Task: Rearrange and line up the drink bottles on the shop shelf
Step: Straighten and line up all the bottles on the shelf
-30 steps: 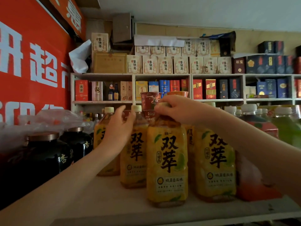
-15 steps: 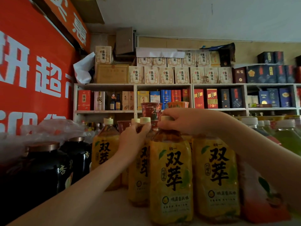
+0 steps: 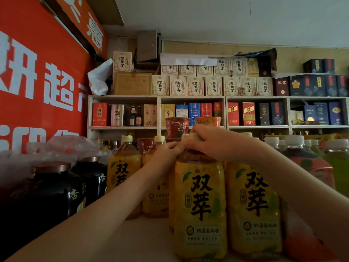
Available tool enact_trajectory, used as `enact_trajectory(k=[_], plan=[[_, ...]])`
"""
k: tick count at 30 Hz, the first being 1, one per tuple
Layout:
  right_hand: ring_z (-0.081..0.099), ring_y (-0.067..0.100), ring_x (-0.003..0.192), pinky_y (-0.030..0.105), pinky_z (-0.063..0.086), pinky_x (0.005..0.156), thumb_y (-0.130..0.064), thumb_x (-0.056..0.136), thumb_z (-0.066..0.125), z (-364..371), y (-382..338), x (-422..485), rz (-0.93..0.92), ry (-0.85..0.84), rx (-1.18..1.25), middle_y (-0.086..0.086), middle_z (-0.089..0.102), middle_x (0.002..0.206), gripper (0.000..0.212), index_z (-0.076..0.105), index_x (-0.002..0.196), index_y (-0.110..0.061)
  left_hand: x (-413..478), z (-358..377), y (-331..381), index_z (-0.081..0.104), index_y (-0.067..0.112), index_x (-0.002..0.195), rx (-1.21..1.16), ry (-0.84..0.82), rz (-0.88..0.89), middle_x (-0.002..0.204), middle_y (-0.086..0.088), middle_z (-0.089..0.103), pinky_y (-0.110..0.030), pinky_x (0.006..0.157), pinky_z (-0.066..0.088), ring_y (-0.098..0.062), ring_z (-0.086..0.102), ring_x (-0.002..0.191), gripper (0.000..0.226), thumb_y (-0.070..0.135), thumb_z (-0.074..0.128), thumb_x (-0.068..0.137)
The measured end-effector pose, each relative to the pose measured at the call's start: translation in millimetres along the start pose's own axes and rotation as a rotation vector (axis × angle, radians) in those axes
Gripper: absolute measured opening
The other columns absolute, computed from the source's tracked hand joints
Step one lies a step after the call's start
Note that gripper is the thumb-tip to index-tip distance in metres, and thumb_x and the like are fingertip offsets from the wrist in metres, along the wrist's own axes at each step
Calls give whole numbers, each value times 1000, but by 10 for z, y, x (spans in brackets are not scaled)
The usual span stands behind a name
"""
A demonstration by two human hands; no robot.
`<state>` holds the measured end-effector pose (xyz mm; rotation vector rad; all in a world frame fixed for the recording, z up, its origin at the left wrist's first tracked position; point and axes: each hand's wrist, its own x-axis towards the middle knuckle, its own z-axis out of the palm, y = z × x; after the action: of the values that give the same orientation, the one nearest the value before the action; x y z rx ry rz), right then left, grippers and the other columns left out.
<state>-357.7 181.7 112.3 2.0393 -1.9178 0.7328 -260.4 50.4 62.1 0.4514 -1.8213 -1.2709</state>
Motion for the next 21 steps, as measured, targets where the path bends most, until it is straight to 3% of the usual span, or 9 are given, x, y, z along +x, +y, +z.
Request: enact_trajectory(k=[3,6,8,9,11,13,15,17,21], plan=[[54,7,68,16,41,53,-50,93,41,19,21,-1,-5,14,11,-5,56,84,28,45,93,-23,-45,-37,-1,65,17,101,-64,-41,-16,95,-10,73,-37,80,57,-27,69,90,20,25,47,98],[55,8,66,17,49,54,-49,94,41,46,39,-14,-14,6,69,-3,58,85,26,44,92,-24,-71,-162,1,61,30,102,443,160,249,97,-4,69,-36,77,58,-24,67,88,20,28,42,100],[57,8,67,20,51,57,-49,94,41,57,41,-17,-19,10,94,-3,58,87,25,44,93,-24,-65,-288,63,59,27,115,650,306,448,108,3,65,-18,69,55,-10,65,86,23,22,43,99],[56,7,66,19,48,55,-50,94,41,60,41,-18,-21,17,98,-4,58,87,25,43,92,-25,-30,-365,92,56,23,123,679,342,468,119,4,60,-12,75,50,-6,61,96,27,19,44,99],[53,3,62,12,42,51,-50,94,41,63,38,-15,-20,33,99,-7,57,83,25,43,90,-26,86,-501,127,41,18,139,747,350,390,139,-4,47,-18,88,43,-11,53,115,41,20,46,98],[50,0,58,9,40,47,-50,94,42,70,36,-13,-12,45,100,-9,56,79,26,45,89,-25,192,-543,108,29,16,146,791,307,182,141,-9,44,-17,71,44,-5,55,91,51,26,45,99],[50,1,58,9,40,47,-49,93,44,75,32,-11,0,47,111,-8,56,80,26,47,92,-23,277,-518,45,33,10,143,799,254,1,120,-7,56,-18,56,38,-4,50,76,50,33,42,99],[55,2,62,11,42,49,-50,92,46,72,17,-11,23,53,131,-7,58,84,26,48,94,-24,371,-497,-44,45,5,132,793,241,-28,94,0,55,-22,59,39,-7,50,77,45,35,40,100],[57,3,69,9,41,49,-49,94,44,74,-25,-14,18,110,62,-7,59,86,29,51,100,-21,491,-483,-121,48,6,124,694,333,28,94,2,53,-20,54,36,-7,51,78,41,36,49,96]])
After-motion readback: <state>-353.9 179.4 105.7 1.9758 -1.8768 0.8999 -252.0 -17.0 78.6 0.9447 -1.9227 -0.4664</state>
